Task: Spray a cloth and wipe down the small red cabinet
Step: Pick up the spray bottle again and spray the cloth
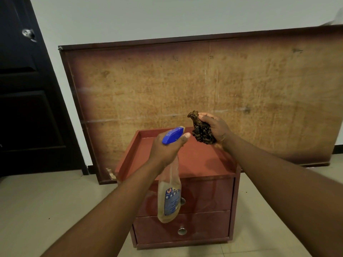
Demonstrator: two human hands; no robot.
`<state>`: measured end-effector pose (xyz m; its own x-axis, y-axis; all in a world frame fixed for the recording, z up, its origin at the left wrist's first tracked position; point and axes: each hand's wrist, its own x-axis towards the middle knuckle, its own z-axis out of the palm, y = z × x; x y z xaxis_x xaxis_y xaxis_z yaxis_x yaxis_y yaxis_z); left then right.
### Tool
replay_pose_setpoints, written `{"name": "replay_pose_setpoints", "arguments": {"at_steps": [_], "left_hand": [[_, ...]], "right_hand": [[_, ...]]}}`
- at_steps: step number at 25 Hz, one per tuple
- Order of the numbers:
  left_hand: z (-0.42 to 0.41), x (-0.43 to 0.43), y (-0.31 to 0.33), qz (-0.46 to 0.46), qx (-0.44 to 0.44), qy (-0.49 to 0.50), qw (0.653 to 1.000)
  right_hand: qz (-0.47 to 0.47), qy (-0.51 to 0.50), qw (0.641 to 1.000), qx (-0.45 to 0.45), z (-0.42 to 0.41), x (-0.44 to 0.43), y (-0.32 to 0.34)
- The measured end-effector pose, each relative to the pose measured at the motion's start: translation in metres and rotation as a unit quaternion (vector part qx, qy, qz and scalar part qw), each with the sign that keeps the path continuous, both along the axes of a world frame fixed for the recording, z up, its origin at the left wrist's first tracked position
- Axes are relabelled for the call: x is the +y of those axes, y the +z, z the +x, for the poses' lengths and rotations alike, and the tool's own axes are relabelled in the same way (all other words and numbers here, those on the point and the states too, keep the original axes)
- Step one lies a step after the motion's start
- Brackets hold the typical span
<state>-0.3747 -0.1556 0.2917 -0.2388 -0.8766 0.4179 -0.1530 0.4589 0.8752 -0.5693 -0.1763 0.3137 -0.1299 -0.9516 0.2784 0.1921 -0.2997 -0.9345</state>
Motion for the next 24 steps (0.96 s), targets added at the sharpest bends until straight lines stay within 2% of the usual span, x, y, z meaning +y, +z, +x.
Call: {"name": "replay_pose_setpoints", "arguments": {"at_steps": [4,8,11,14,19,24], "left_hand": [[0.009,0.000,-0.004,-0.011,0.004,0.031,0.999],[0.032,0.001,-0.010,-0.054,0.006,0.143,0.988],[0.061,0.001,-0.013,-0.074,0.005,0.237,0.969],[0.104,0.002,-0.014,-0.083,0.010,0.302,0.950],[0.216,0.016,-0.014,-0.097,0.001,0.451,0.887],[0.315,0.052,-0.028,-0.092,-0.015,0.571,0.816]], "right_hand": [[0.003,-0.030,1.000,0.001,0.013,-0.007,-0.002],[0.001,-0.076,0.997,0.010,0.043,-0.016,-0.007],[-0.014,-0.075,0.997,0.018,0.095,-0.023,-0.011],[-0.026,-0.027,0.999,0.030,0.166,-0.025,-0.017],[-0.063,0.056,0.988,0.131,0.295,-0.015,-0.025],[-0.069,0.153,0.974,0.155,0.377,0.007,-0.034]]}}
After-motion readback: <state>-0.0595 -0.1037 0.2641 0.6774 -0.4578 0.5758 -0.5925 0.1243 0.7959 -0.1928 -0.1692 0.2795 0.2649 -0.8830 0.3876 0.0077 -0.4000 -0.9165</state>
